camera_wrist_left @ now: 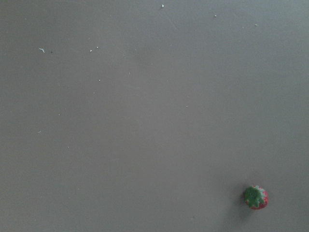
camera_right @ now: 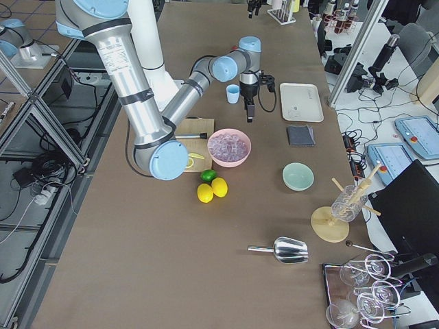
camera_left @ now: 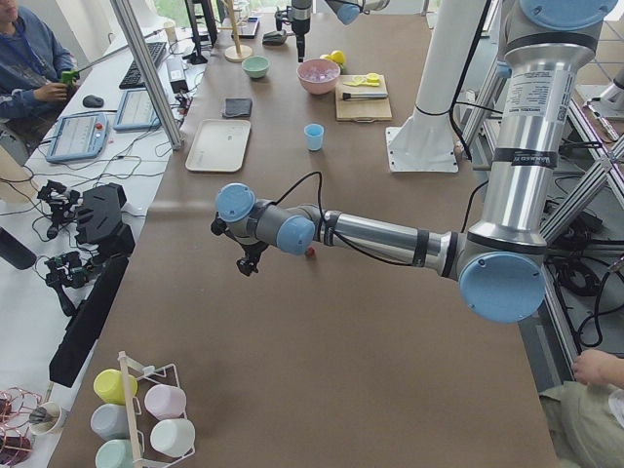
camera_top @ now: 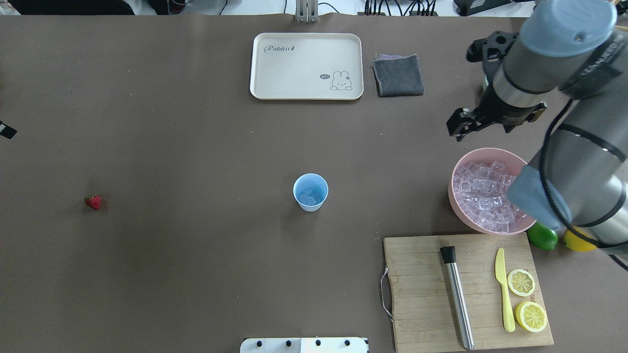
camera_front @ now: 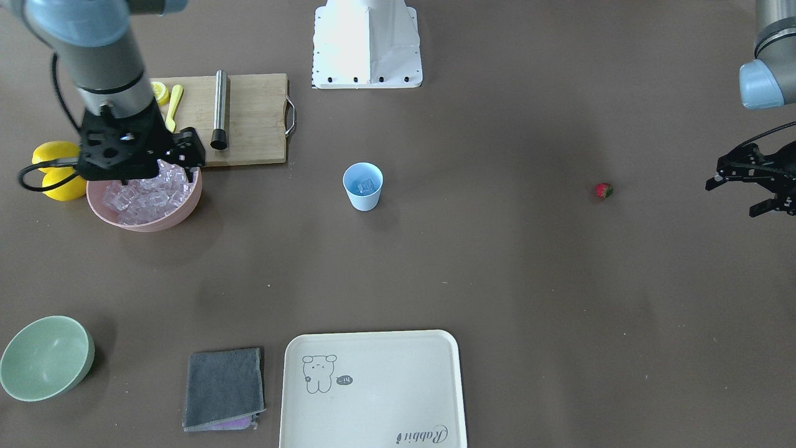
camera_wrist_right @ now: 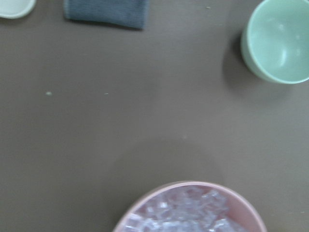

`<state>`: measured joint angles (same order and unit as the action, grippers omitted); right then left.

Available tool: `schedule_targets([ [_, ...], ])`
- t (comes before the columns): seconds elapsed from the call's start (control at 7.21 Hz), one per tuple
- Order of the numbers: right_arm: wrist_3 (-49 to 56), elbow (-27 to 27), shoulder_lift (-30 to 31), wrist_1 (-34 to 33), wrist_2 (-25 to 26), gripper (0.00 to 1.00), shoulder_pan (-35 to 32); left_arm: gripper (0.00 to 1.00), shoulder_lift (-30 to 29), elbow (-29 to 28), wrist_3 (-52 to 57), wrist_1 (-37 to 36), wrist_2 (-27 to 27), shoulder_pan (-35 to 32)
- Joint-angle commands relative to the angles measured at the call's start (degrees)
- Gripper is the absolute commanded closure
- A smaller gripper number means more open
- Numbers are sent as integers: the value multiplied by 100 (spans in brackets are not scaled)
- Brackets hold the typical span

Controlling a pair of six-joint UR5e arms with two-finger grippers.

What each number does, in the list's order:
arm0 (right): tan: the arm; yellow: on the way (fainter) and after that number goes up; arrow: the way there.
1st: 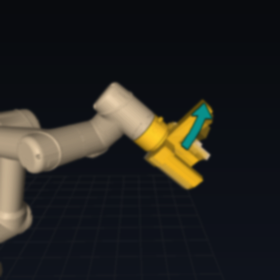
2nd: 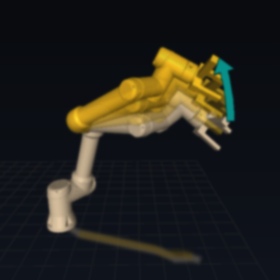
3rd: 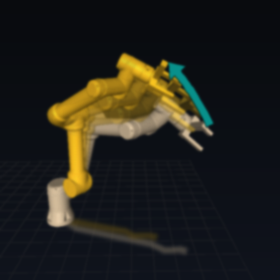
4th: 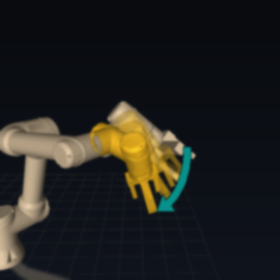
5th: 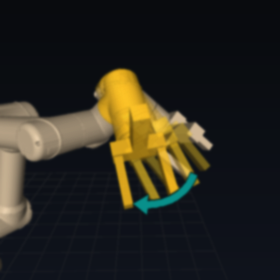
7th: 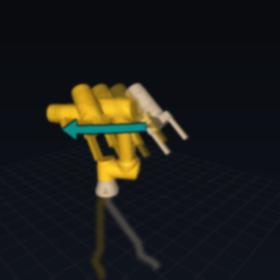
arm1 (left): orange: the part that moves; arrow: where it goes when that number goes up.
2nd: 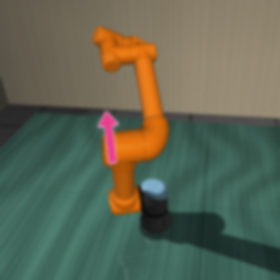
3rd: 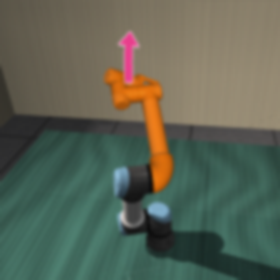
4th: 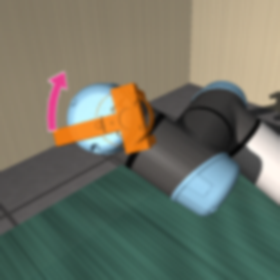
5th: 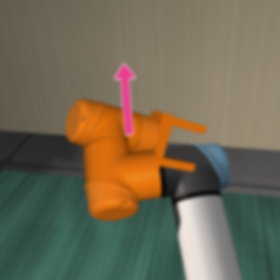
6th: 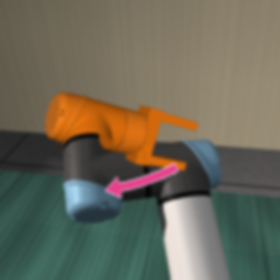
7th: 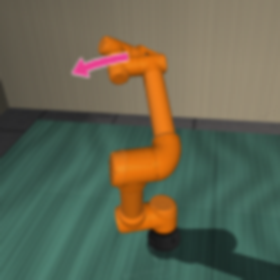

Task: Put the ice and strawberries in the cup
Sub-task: 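Drop the ice cube into the cup and withdraw the right arm, then move the left gripper down toward the strawberry on the table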

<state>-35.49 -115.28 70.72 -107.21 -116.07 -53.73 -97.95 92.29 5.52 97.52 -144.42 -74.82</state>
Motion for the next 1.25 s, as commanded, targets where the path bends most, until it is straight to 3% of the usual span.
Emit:
schedule_targets([
  [0.0, 1748, 320, 1282, 1023, -713, 0, -1266, 2, -503, 104, -59, -887, 54, 115],
  [0.28, 3436, 680, 1855, 1044, -995, 0, -2321, 2, -864, 612, -812, -1575, 964, 571],
  [0.56, 3935, 718, 2628, 1070, -1023, 0, -3104, 2, -866, 754, -990, -1543, 1029, 897],
  [0.69, 4153, 709, 2945, 1079, -962, 0, -3360, 2, -848, 807, -1296, -1429, 1325, 1064],
  [1.11, 4437, 832, 3194, 1062, -1120, 0, -3635, 2, -752, 641, -1316, -536, 1432, 1145],
])
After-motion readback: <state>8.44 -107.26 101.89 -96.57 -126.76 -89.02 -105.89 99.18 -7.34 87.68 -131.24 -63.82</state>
